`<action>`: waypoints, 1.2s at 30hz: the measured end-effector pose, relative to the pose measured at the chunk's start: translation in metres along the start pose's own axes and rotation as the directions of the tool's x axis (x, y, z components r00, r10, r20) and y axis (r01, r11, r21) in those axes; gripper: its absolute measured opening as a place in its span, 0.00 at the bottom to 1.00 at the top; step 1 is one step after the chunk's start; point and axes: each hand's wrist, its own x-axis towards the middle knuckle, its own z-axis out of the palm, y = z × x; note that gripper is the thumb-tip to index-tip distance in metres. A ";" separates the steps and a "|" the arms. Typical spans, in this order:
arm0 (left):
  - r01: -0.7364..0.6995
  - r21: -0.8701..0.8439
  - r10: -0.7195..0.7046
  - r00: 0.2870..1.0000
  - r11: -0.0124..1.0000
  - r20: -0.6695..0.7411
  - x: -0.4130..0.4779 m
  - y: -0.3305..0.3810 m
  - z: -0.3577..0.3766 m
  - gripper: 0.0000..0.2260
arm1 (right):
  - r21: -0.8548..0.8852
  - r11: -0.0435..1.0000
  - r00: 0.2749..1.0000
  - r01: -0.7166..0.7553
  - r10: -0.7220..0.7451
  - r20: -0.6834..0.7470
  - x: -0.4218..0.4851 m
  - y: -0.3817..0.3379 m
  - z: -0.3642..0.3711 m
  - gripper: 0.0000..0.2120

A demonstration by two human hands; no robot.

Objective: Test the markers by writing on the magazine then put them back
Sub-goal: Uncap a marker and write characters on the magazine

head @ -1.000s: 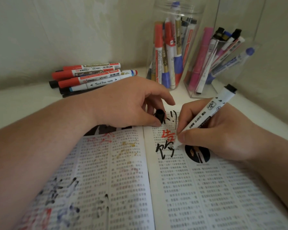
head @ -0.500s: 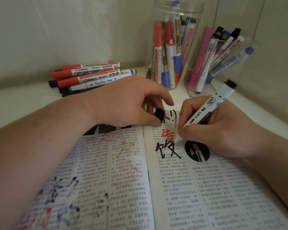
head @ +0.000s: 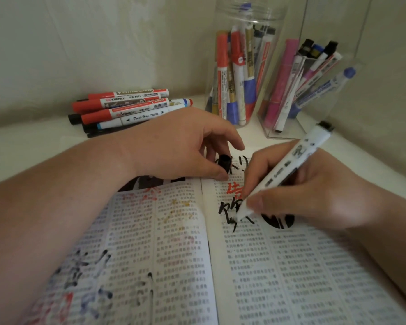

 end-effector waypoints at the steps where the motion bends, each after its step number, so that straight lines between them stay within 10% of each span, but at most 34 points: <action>1: -0.005 -0.004 0.005 1.000 1.000 -0.003 0.000 0.000 0.000 0.20 | 0.024 1.000 0.997 0.015 -0.014 -0.074 0.002 0.002 -0.002 0.05; 8: 0.020 -0.126 -0.017 1.000 0.992 0.026 0.001 0.001 0.002 0.28 | 0.164 0.971 0.890 0.175 -0.085 -0.447 0.010 0.016 -0.015 0.03; 36: -0.016 -0.211 0.027 0.998 0.977 0.051 0.005 0.010 0.012 0.38 | -0.446 0.893 0.921 -0.056 -0.126 -0.368 0.019 0.007 0.005 0.01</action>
